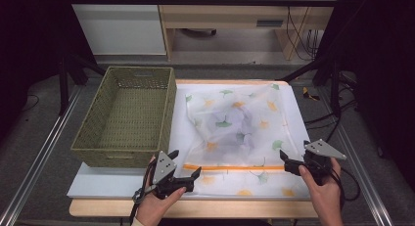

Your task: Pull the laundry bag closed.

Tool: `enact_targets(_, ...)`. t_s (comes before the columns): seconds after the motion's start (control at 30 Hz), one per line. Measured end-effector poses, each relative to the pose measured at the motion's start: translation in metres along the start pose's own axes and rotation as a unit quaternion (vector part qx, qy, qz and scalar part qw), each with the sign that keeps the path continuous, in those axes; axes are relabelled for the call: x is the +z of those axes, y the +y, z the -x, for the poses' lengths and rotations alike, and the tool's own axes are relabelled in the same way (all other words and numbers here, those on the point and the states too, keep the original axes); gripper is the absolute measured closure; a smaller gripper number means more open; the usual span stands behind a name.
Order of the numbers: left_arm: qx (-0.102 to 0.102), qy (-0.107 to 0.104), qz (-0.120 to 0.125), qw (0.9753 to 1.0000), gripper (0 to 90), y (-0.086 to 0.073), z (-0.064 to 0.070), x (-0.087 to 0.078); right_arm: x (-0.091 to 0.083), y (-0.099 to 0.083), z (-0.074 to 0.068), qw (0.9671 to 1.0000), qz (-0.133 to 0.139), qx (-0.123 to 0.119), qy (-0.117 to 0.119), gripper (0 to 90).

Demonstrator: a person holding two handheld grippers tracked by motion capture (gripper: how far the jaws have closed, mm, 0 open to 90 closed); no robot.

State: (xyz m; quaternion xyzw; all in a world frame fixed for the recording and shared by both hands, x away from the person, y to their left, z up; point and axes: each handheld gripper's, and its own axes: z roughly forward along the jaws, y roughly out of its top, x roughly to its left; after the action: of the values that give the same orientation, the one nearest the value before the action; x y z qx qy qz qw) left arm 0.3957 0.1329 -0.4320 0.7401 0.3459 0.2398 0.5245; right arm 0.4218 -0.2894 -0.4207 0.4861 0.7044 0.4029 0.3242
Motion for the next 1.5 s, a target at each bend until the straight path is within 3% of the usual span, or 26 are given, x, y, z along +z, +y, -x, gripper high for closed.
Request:
enact_targets(0.43, -0.01, 0.009, 0.027, 0.9995, 8.7, 0.009, -0.007, -0.017, 0.0, 0.0, -0.001, 1.0, 0.0, -0.003, 0.0, 10.1)
enact_targets(0.73, -0.007, 0.036, 0.046, 0.9983, 9.5, 0.014, -0.015, -0.036, 0.001, 0.0, 0.0, 1.0, -0.004, -0.005, -0.007, 11.5)
enact_targets(0.93, -0.018, 0.058, 0.055, 0.9966, 9.5, 0.015, -0.022, -0.053, -0.002, 0.0, 0.003, 0.9999, 0.001, -0.002, -0.011, 11.4)
enact_targets(1.13, -0.033, 0.091, 0.061, 0.9935, 9.8, 0.012, -0.032, -0.073, -0.003, -0.001, 0.006, 0.9999, 0.004, -0.005, -0.01, 10.8)
enact_targets(1.27, -0.037, 0.12, 0.051, 0.9908, 10.2, 0.007, -0.04, -0.086, -0.002, -0.003, 0.01, 0.9998, -0.006, -0.004, -0.019, 8.7)
enact_targets(1.5, -0.041, 0.154, 0.045, 0.9863, 10.7, 0.002, -0.049, -0.099, -0.001, -0.007, 0.018, 0.9995, -0.018, 0.009, -0.026, 7.3)
